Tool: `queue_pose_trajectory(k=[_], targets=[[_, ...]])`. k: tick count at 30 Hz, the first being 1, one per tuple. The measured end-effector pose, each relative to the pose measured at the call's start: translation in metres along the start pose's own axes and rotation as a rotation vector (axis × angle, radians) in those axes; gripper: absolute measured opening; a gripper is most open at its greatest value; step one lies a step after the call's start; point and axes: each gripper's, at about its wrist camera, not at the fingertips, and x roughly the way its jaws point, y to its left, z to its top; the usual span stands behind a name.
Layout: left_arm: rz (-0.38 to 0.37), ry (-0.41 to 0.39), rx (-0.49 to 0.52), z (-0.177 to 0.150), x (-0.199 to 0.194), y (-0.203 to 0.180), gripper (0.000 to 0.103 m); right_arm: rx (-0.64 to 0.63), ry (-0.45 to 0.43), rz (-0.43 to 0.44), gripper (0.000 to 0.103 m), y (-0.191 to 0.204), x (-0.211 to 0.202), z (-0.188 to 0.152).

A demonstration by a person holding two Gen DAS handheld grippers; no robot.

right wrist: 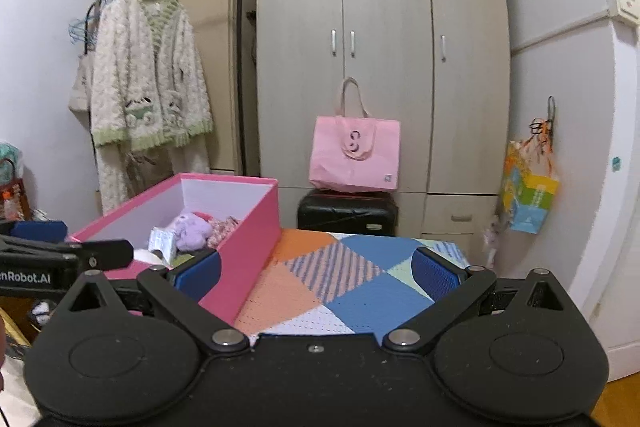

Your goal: Organize soft objects

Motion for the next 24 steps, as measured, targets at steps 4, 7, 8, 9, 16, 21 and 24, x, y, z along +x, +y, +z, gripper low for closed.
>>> queue_pose_trajectory(k=[4,7,8,9,16,21,24], targets=[[0.057,-0.015,0.008,-0.005,0.002,-0.004,0.103,-0.017,0.011,-0.017,0.103,0.001,-0.003,-0.004],[0.058,-0.01,0.001,-0.009,0.005,-0.002,0.103,-0.018,0.014,-0.025,0.103,0.002,-0.004,-0.006],[0.06,-0.007,0.0,-0.009,0.005,-0.001,0.103,-0.018,0.015,-0.028,0.103,0.002,-0.004,-0.007],[0.062,-0.004,-0.001,-0.011,0.006,-0.001,0.103,-0.018,0.018,-0.031,0.103,0.002,-0.004,-0.007],[0.083,-0.003,0.007,-0.015,0.007,0.0,0.103,-0.001,0.036,-0.059,0.103,0.007,-0.001,-0.011],[0.105,-0.007,0.018,-0.017,0.007,0.0,0.103,-0.029,0.056,-0.105,0.103,0.012,0.004,-0.014],[0.118,-0.008,0.028,-0.018,0.007,-0.001,0.103,-0.041,0.051,-0.127,0.103,0.015,0.003,-0.016]])
